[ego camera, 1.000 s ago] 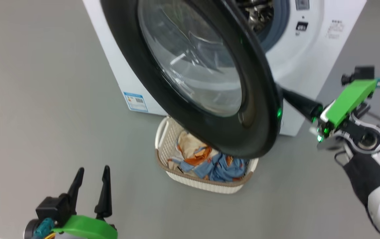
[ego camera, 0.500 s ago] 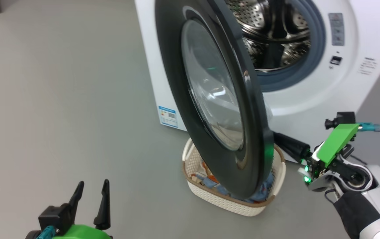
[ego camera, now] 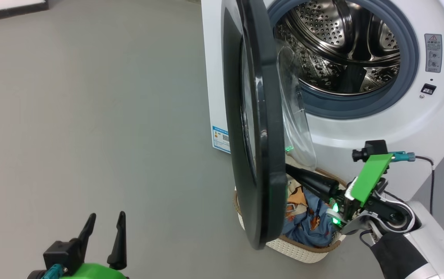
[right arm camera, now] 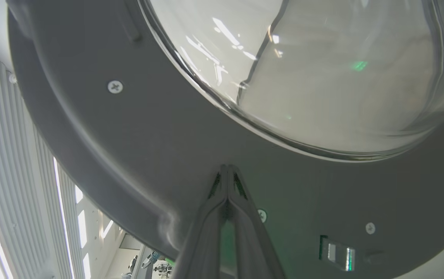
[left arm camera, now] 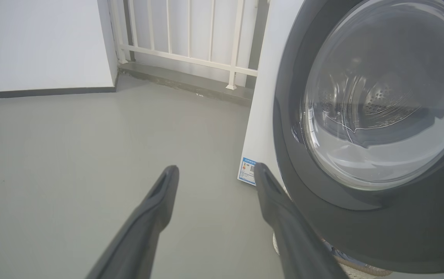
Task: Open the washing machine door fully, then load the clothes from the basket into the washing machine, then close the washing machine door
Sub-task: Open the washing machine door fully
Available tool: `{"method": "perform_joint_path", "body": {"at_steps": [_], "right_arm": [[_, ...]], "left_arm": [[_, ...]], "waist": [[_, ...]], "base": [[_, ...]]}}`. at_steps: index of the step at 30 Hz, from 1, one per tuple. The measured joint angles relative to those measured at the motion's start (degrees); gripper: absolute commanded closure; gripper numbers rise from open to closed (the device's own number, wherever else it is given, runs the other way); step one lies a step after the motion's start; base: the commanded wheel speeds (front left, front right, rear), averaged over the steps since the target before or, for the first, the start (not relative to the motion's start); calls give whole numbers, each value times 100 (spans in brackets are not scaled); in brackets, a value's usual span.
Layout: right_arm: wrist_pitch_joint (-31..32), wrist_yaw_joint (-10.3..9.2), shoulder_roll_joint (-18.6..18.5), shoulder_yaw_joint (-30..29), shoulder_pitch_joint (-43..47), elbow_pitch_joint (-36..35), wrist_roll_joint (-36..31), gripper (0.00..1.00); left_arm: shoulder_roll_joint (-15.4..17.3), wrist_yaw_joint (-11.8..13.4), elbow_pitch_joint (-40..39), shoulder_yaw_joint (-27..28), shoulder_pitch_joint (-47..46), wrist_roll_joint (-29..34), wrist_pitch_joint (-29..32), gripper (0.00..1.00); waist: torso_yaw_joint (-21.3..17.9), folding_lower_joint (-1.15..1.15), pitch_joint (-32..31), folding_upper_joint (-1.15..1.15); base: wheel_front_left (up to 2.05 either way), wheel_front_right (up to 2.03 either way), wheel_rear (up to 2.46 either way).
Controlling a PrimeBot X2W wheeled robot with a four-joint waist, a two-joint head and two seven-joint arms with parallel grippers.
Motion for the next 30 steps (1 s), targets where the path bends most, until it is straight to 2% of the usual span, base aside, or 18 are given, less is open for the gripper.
{"method": "perform_joint_path", "body": {"at_steps": [13,25,26,29,30], "right_arm": [[78,0,124,-41,2,45,-1,100],[30,0,198,-242,10,-104,-26,100],[-22,0,191,-253,11,-142,-83,91],[-88,0,155,-269,26,-275,-221,54],[-130,0,148,-276,48,-331,-242,54]], "left_arm": [[20,60,-21,-47,1,-15,41,0],[55,76,-23,-96,58,-54,40,0],[55,78,-23,-97,58,-58,40,0],[56,116,-24,-101,58,-71,32,0],[56,116,-27,-104,58,-71,32,0]], "waist": [[-70,1,-62,0],[-516,1,-93,0],[-568,0,-98,0],[-735,0,-112,0],[-792,0,-117,0]], "base": [[0,0,0],[0,0,0],[0,0,0],[0,0,0],[0,0,0]]}}
